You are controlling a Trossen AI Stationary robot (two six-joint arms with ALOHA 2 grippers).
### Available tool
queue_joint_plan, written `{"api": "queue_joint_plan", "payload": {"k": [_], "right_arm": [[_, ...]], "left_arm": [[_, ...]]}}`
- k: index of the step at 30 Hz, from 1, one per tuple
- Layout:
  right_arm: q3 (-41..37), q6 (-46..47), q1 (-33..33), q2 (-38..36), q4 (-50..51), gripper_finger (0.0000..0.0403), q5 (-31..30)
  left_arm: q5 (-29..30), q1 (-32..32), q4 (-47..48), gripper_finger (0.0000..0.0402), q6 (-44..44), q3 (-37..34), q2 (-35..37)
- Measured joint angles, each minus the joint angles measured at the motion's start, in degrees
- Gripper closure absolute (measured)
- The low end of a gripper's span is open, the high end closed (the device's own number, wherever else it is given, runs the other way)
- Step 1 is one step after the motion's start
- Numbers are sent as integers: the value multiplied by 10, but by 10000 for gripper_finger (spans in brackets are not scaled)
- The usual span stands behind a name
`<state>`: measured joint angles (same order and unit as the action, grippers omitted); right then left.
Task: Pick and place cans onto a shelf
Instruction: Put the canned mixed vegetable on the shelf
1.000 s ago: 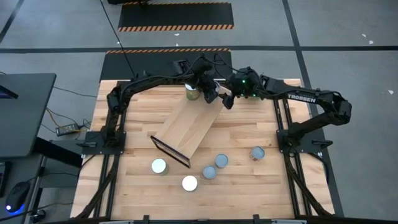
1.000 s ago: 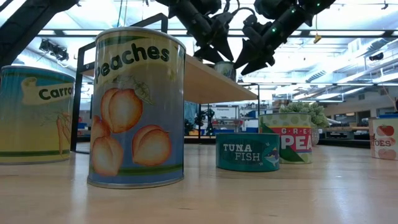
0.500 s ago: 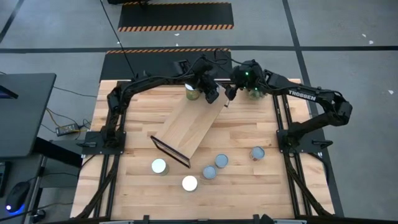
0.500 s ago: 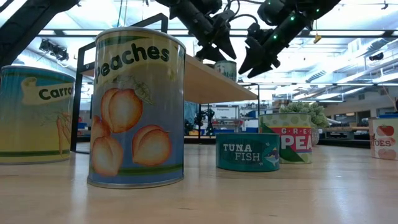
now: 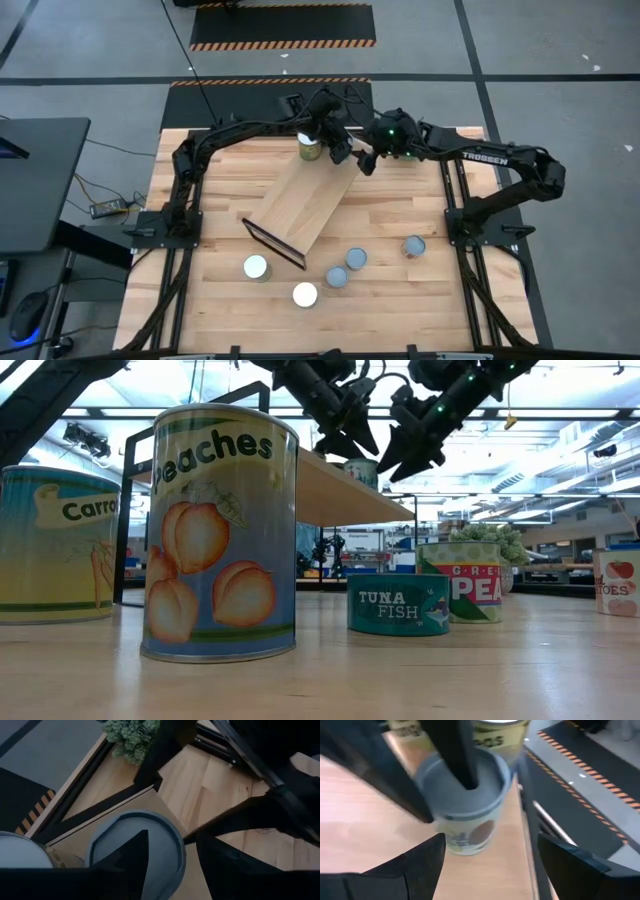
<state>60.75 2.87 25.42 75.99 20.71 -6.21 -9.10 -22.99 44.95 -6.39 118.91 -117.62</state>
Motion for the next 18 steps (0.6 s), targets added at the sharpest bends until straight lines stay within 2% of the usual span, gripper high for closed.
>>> {"api": "queue_joint_plan", "payload": {"k": [5, 10, 14, 18], "right_arm": [[0, -4, 18, 7, -5, 80, -4], [0, -4, 38, 7, -5, 80, -33], [0, 12, 36, 4, 16, 80, 4], [0, 28, 3, 3, 32, 80, 35]], "left_arm": [[0, 0, 0, 228, 0, 0, 0], [0, 0, 0, 228, 2, 0, 0], [3, -3, -1, 228, 2, 0, 0], [5, -7, -3, 228, 7, 0, 0]]}}
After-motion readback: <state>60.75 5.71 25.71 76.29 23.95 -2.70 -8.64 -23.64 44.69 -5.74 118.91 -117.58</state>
